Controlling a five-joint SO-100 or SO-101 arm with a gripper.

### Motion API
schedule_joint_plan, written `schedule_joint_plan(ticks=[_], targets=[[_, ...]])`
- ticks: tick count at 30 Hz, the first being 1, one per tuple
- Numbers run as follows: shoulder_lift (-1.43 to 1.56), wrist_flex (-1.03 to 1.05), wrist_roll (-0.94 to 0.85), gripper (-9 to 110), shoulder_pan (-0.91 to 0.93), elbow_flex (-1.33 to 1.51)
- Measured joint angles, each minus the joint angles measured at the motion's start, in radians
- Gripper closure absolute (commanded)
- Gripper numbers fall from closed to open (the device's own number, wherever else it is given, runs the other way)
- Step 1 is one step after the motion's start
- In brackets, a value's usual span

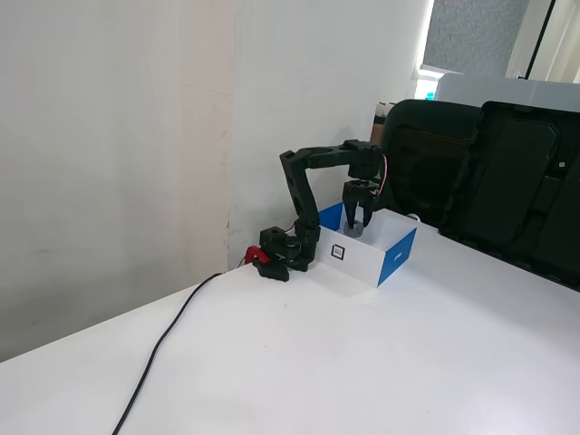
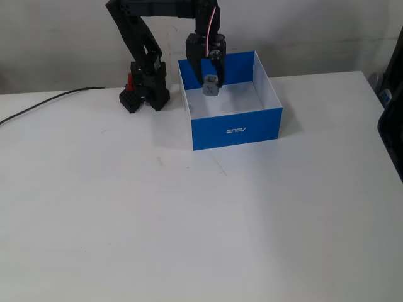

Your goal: Grasp the gray block and put it in the box.

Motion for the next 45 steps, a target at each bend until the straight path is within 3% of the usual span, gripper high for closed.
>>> schedule_joint_plan(ticks=[21,30,45], targets=[[0.046,-0.071,-0.009,67,-0.123,0.063],[0.095,-0.083,-0.005,101,-0.183,0.063],[0.204,-0.083,-0.009,101,-0.262,0.063]])
